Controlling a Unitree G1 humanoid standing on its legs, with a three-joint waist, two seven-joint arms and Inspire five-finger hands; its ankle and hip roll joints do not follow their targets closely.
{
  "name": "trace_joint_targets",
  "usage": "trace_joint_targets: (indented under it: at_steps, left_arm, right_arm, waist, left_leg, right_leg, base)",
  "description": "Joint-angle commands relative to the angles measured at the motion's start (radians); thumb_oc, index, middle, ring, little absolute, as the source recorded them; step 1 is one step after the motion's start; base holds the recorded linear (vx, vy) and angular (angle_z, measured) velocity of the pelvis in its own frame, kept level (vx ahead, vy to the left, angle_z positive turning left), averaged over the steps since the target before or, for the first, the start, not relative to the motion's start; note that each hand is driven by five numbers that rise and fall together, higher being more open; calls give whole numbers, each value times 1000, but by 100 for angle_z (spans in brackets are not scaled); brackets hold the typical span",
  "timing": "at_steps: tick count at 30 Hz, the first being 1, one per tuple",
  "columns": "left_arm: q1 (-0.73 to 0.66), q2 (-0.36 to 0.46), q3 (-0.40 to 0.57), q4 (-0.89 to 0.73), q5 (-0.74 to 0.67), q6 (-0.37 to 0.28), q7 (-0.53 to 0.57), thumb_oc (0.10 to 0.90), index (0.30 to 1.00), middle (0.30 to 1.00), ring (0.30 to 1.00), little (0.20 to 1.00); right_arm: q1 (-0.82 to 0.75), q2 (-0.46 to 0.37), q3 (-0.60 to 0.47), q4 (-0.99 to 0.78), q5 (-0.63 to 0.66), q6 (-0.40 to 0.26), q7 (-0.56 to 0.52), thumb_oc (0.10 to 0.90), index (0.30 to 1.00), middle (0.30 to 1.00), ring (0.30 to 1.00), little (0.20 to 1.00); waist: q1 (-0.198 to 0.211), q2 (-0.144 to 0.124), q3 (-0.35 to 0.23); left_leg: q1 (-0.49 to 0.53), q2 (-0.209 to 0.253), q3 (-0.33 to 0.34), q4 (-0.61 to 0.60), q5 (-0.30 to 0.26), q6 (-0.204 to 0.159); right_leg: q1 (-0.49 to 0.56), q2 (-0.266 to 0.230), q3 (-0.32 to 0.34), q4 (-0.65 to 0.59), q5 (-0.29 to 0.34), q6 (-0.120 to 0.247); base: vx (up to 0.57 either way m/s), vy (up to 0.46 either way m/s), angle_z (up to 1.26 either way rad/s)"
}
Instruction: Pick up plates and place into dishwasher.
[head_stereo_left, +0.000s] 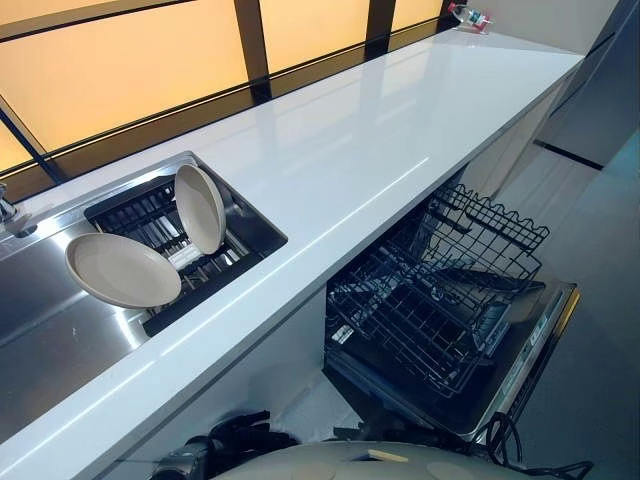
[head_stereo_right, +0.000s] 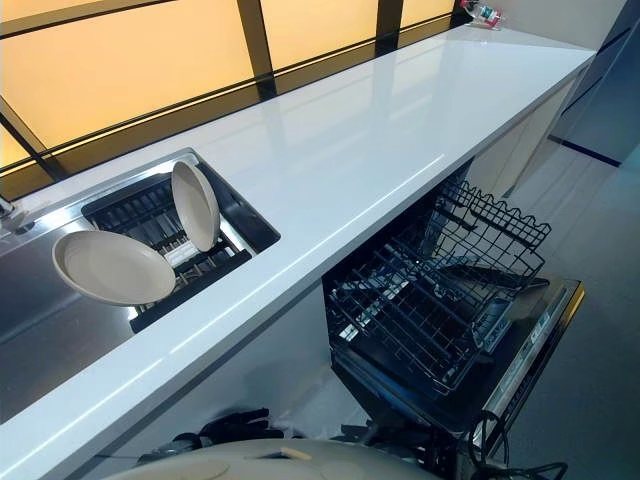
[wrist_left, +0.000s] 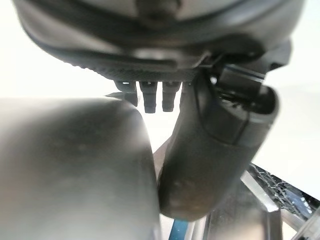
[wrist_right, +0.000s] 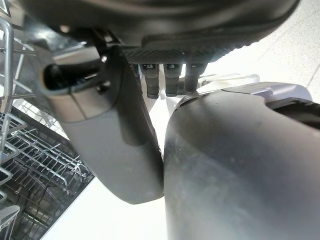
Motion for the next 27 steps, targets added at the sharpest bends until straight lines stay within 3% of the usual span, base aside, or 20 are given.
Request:
trace_joint_targets:
  at_steps: [1,10,13,17,27]
  left_arm:
    - [-46,-28,18,49,-31,-4,-45,800,900,900,900,900]
    - [-42,-31,37,44,-117,-8,-79,800,900,900,900,900]
    - [-36,-33,67,27,-209,12,-164,800,900,900,900,900]
    - [-24,-41,89,-31,-327,94,-321,800,900,900,900,900]
    - [-3,-40,109,-189,-479,210,-586,800,900,900,900,900]
  right_arm:
    - [-22,12,13,56,22,21,45,800,900,900,900,900]
    - [-24,14,8,55,19,22,47,800,900,900,900,900]
    - [-24,10,1,53,14,26,51,800,900,900,900,900]
    - [-25,5,-12,46,11,36,57,800,900,900,900,900]
    - [-19,-11,-45,38,-22,43,91,800,900,900,900,900]
  waist:
    - [-3,33,44]
    - [1,30,46]
    - [4,29,46]
    - [8,29,51]
    - [17,24,56]
  left_leg:
    - [21,-58,21,7,-117,22]
    - [21,-57,24,7,-117,23]
    - [22,-57,21,7,-120,22]
    - [19,-56,25,7,-120,20]
    - [15,-54,23,7,-123,18]
  right_leg:
    - [-9,73,-10,63,-91,5]
    - [-11,72,-16,74,-96,3]
    - [-10,71,-18,72,-96,4]
    - [-12,69,-21,72,-92,6]
    - [-19,66,-24,75,-84,12]
  base:
    - [0,0,0]
    - [0,0,0]
    - [0,0,0]
    - [0,0,0]
    - [0,0,0]
